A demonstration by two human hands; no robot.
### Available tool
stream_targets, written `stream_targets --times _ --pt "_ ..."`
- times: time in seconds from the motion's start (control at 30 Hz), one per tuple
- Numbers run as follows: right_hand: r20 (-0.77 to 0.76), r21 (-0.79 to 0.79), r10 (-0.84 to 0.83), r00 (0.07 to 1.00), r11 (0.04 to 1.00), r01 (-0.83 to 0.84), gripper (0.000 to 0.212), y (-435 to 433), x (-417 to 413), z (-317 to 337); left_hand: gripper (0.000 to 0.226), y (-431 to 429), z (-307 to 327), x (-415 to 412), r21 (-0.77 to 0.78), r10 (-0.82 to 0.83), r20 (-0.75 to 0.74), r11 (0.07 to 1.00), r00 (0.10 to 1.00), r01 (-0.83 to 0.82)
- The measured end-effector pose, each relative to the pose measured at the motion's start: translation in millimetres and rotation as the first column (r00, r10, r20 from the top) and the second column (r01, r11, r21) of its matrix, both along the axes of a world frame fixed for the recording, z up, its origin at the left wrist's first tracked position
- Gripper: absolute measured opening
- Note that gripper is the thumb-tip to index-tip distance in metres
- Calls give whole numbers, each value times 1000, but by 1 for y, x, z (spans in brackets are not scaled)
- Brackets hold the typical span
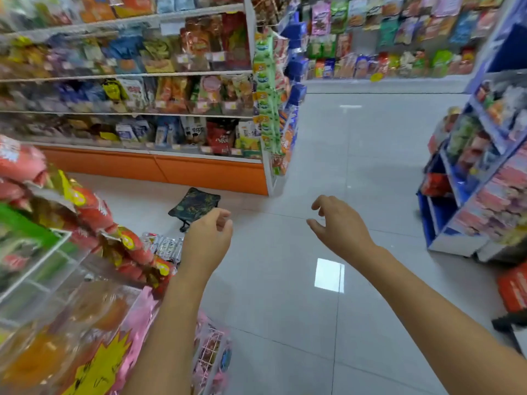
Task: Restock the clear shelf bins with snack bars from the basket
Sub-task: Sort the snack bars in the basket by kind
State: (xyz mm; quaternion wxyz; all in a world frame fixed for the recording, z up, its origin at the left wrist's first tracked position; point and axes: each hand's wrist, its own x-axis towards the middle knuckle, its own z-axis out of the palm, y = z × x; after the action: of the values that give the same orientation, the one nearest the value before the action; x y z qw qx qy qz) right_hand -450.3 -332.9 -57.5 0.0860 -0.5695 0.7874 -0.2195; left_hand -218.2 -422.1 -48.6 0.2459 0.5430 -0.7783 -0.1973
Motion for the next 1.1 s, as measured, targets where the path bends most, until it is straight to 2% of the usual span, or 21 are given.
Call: stream_targets --times 0.27,0.5,0.7,0.8,1.0,1.1 --pt "-31 -22 169 985 985 -170 29 -160 -29 3 18 -115 -14 -22 29 179 -46 984 983 -178" --pt "-58 20 271 961 963 -270 23 -308 -40 -8 18 -240 -35 -30 49 298 -98 954 950 -294" --pt "-86 83 385 919 922 -378 25 -430 -43 -11 18 -332 -37 -26 100 393 -98 918 914 -384" --pt "-81 73 424 902 905 -419 25 -484 -45 -9 16 -369 -34 -22 103 441 -46 895 896 -435" --pt "-91 18 552 829 833 -553 31 -591 -27 -7 17 -431 -32 -20 100 544 1 835 839 -541" --pt "-103 -17 642 759 762 -647 31 -642 -14 -9 19 -461 -33 -24 93 598 -3 798 801 -595"
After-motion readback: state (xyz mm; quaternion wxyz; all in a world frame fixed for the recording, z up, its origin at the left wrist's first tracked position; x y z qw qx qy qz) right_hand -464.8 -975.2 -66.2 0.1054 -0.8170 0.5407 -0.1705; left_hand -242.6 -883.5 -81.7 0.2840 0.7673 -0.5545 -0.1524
